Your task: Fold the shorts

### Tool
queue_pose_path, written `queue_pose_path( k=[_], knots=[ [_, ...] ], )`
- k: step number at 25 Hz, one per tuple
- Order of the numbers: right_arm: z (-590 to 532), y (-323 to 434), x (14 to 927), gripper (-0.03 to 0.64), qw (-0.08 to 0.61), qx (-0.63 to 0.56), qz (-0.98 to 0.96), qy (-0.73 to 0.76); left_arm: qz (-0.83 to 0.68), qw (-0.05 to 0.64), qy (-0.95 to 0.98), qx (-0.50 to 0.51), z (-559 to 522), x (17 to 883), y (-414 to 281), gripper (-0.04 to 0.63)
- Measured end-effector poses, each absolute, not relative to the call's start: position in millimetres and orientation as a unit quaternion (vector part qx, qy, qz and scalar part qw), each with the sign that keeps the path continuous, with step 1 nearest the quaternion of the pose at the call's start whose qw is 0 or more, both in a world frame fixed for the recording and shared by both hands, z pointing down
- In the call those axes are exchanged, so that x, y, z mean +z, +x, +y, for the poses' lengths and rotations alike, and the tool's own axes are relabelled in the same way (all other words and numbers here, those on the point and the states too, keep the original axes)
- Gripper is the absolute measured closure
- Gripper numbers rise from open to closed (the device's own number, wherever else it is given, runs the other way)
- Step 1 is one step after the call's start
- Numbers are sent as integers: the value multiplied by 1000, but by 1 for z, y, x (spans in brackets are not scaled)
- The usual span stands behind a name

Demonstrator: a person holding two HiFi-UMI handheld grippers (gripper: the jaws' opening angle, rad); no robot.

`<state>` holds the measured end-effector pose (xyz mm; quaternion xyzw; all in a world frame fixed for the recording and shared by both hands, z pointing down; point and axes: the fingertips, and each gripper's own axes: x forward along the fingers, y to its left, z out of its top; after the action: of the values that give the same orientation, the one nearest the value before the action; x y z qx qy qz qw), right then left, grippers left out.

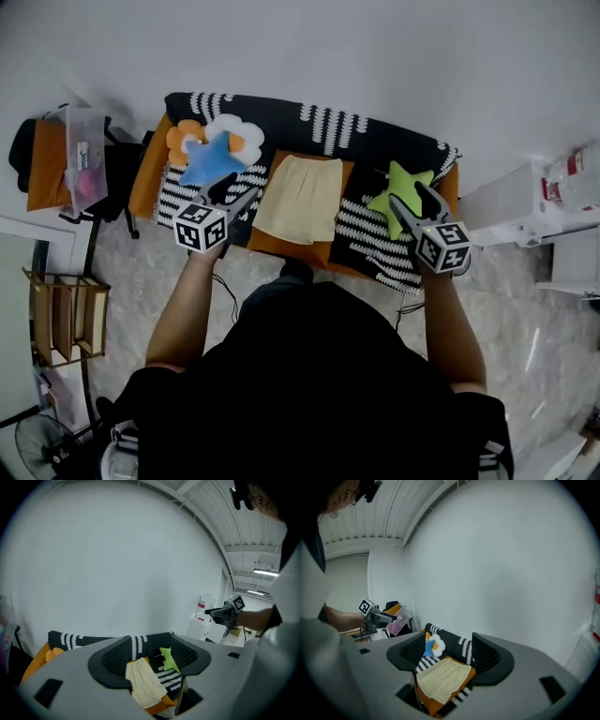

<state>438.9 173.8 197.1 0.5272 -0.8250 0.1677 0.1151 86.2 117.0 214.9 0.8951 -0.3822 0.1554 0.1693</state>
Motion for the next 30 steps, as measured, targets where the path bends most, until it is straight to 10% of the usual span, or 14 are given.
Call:
queue_pose_path(
  k=[30],
  knots=[
    [-56,367,242,290,176,183,-831,496,-398,219,878,152,-106,261,10,313]
  ],
)
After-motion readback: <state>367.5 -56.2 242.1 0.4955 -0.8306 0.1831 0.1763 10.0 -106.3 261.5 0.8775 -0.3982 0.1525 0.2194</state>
